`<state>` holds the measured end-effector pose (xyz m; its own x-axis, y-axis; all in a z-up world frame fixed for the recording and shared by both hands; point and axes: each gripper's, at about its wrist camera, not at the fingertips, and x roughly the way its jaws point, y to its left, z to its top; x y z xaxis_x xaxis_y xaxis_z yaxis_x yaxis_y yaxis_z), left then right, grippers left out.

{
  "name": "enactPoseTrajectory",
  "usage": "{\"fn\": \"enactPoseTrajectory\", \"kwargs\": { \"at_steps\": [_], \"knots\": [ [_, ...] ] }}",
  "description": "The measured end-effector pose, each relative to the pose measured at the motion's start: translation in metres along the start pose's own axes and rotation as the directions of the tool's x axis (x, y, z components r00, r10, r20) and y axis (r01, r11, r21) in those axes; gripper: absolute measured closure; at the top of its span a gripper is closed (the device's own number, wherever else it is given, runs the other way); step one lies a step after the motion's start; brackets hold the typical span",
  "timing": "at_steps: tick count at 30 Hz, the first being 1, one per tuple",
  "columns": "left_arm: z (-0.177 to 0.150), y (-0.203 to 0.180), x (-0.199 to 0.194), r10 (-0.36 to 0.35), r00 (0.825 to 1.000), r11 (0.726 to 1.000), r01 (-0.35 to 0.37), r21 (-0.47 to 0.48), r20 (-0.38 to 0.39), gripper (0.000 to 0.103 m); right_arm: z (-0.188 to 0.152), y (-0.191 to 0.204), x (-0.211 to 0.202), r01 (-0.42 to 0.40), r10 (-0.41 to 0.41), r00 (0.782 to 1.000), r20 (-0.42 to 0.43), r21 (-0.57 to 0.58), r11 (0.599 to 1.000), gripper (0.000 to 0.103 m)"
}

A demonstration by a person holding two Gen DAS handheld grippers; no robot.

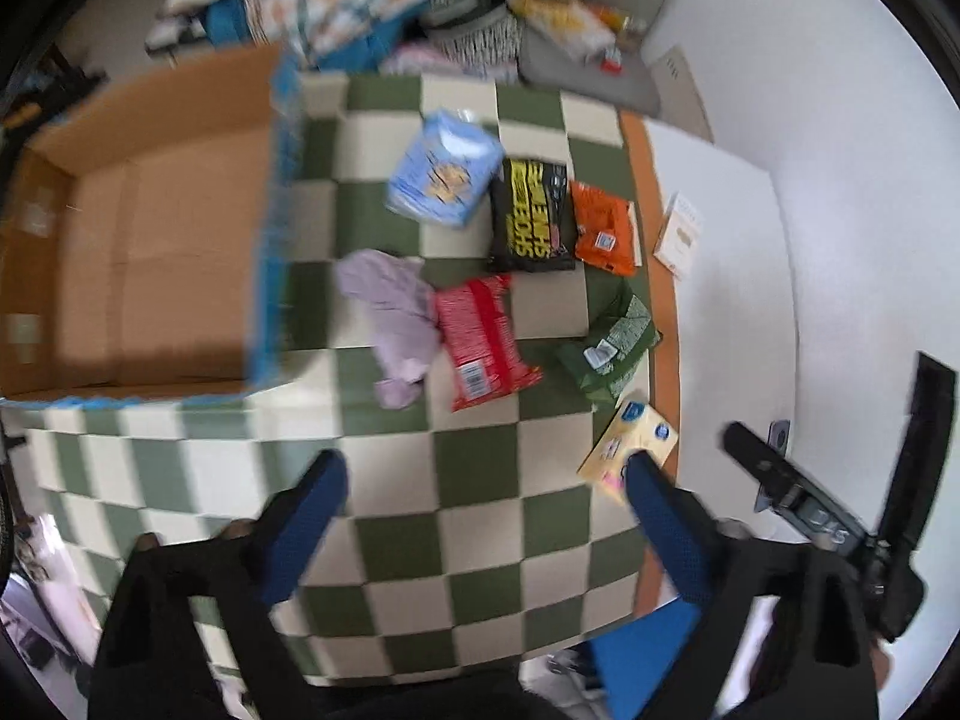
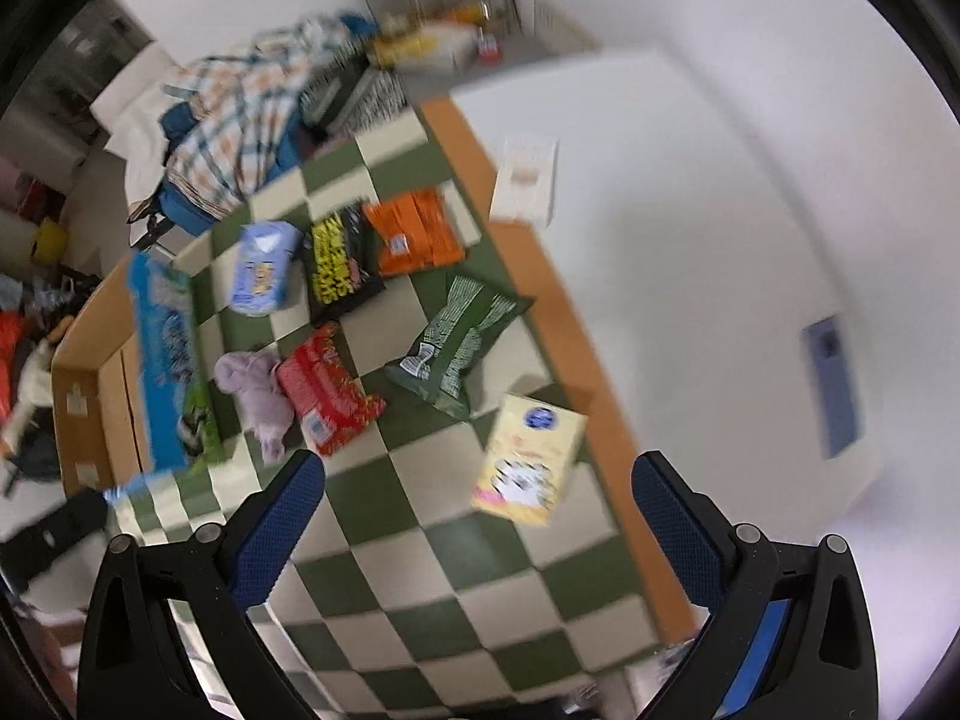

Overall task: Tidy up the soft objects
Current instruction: 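Grasp the red snack bag with the left tool while the right tool grasps the green bag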

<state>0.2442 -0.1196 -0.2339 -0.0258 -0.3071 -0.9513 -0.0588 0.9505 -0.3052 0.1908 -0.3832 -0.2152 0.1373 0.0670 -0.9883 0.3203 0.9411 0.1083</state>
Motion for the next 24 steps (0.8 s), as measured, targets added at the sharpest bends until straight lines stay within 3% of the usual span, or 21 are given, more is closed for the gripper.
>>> {"fn": "enactPoseTrajectory", "kwargs": {
  "at_steps": [2, 3, 4, 8, 10, 11, 12, 15, 20, 24],
  "knots": [
    [0.021, 0.001, 0.036, -0.025, 0.997, 0.999, 0.022, -0.047, -0.074, 0.035, 0.018, -0.006, 0.044, -0.027, 0.030, 0.998, -0.056, 0.055, 0.998, 0.005],
    [0.027, 0.001, 0.048, -0.034, 0.995, 0.998, 0.028, -0.064, -0.098, 0.037, 0.025, -0.008, 0.067, -0.041, 0.049, 0.995, -0.089, 0.090, 0.995, 0.012],
    [0.036, 0.001, 0.066, -0.035, 0.991, 0.996, 0.025, -0.085, -0.127, 0.039, 0.028, -0.008, 0.086, -0.059, 0.073, 0.990, -0.117, 0.120, 0.991, 0.019],
    [0.051, 0.001, 0.103, -0.031, 0.981, 0.994, 0.012, -0.104, -0.190, 0.039, 0.039, -0.005, 0.163, -0.115, 0.168, 0.960, -0.222, 0.234, 0.965, 0.025],
    [0.057, 0.001, 0.119, -0.024, 0.978, 0.994, 0.001, -0.109, -0.209, 0.039, 0.040, -0.002, 0.183, -0.136, 0.200, 0.951, -0.237, 0.259, 0.956, 0.029],
    [0.059, 0.002, 0.124, -0.026, 0.975, 0.994, 0.001, -0.112, -0.220, 0.039, 0.042, 0.002, 0.193, -0.131, 0.196, 0.949, -0.246, 0.257, 0.957, 0.033],
    [0.061, 0.002, 0.131, -0.027, 0.972, 0.993, 0.000, -0.117, -0.232, 0.039, 0.043, 0.005, 0.200, -0.115, 0.180, 0.949, -0.258, 0.246, 0.962, 0.044],
    [0.064, -0.002, 0.146, -0.009, 0.969, 0.994, -0.019, -0.110, -0.248, 0.039, 0.044, 0.011, 0.212, -0.087, 0.141, 0.949, -0.283, 0.194, 0.977, 0.052],
    [0.060, -0.021, 0.171, 0.049, 0.964, 0.997, -0.065, -0.050, -0.263, 0.039, 0.043, 0.004, 0.211, -0.032, 0.067, 0.953, -0.297, 0.120, 0.992, 0.055],
    [0.055, -0.034, 0.173, 0.096, 0.971, 0.994, -0.105, -0.030, -0.218, 0.039, 0.043, -0.008, 0.216, 0.016, 0.011, 0.956, -0.292, 0.089, 0.996, 0.055]
  ]
}}
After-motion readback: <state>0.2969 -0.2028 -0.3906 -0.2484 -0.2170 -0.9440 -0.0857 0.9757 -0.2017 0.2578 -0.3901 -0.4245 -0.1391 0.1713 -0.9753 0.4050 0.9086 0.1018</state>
